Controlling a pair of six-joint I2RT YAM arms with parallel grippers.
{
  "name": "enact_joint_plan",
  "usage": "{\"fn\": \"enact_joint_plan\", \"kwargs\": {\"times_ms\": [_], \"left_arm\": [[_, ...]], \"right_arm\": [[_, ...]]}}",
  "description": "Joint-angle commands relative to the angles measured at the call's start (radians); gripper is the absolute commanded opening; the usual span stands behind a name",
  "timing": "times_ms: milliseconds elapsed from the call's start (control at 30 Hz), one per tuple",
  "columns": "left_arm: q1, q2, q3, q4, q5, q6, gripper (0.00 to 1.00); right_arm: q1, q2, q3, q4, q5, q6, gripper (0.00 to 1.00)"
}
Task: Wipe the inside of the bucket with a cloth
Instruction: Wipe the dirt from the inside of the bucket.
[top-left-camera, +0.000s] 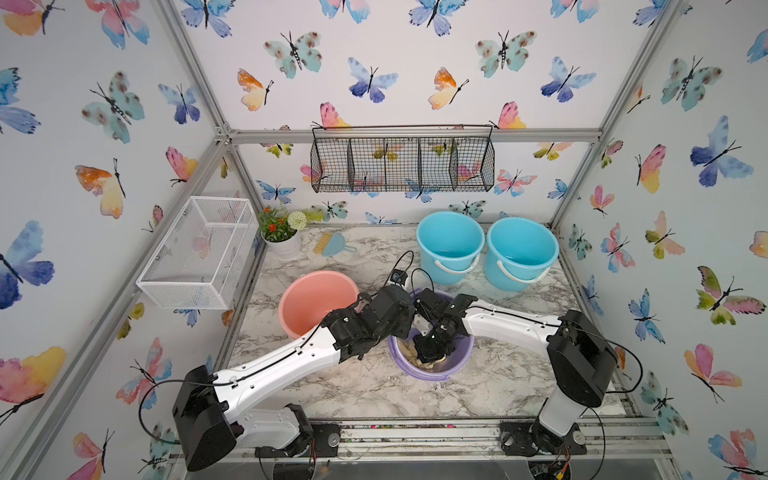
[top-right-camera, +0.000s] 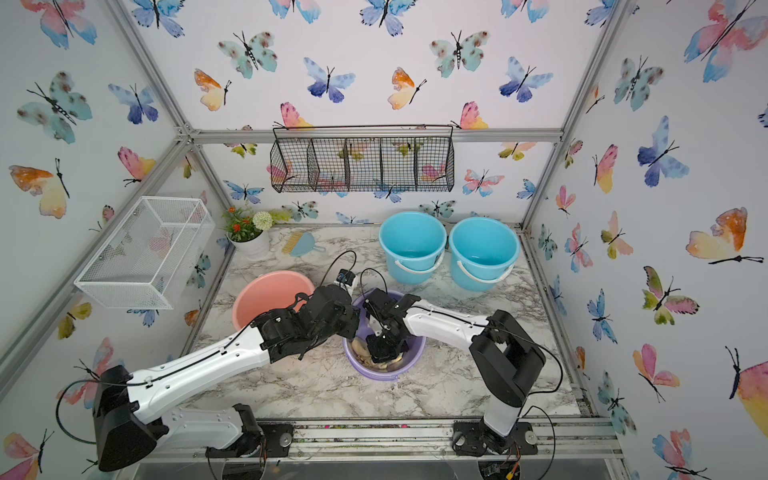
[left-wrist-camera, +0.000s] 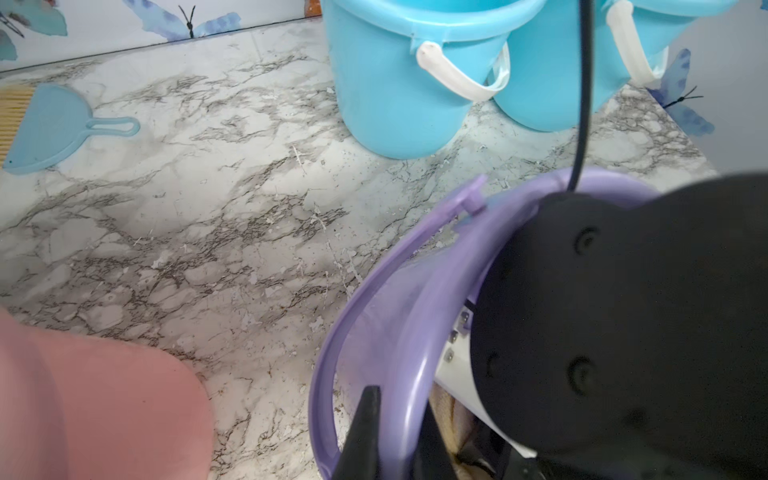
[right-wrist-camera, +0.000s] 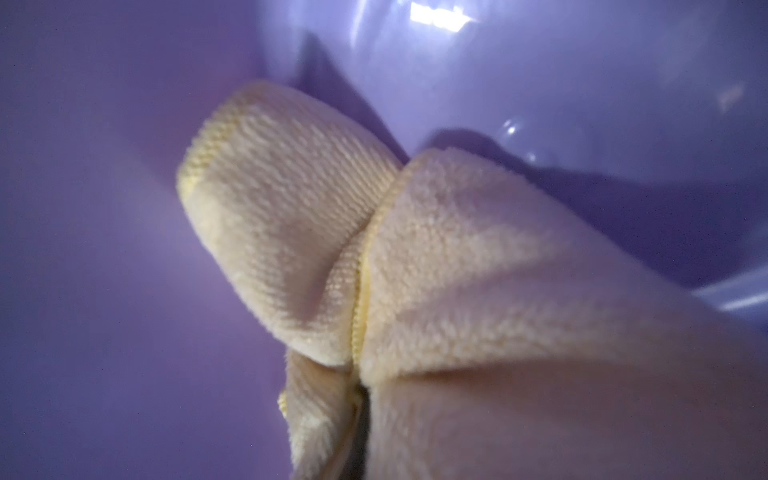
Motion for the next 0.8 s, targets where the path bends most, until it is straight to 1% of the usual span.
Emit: {"fn": "enact_joint_plan", "kwargs": {"times_ms": [0,133,300,400,633,767], "left_arm": [[-0.004,-0.026,0.004,0.082,-0.014,-0.016,0.0],[-0.006,-0.018,0.006,0.083,-0.006,-0.017,0.0],[-0.007,-0.021,0.003,0.083,-0.007,-0.018,0.0],[-0.006,-0.021,-0.002,0.086,-0.01,-0.02,0.0],[-0.006,-0.021,-0.015,0.104,-0.01,-0.035,0.0],[-0.006,-0.016,-0.016,0.109,-0.005,-0.04,0.0]], "right_arm": [[0.012,0.077,-0.031,-0.015,0.003,-0.018,0.02],[0.012,0.148,-0.013,-0.02,0.076,-0.019,0.02],[0.012,0.125,-0.015,-0.033,0.085,-0.022,0.02],[0.012,0.06,-0.002,-0.068,0.057,-0.024,0.02],[0.012,-0.154,0.016,-0.183,-0.031,-0.022,0.02],[0.012,-0.261,0.016,-0.224,-0.066,0.002,0.02]]}}
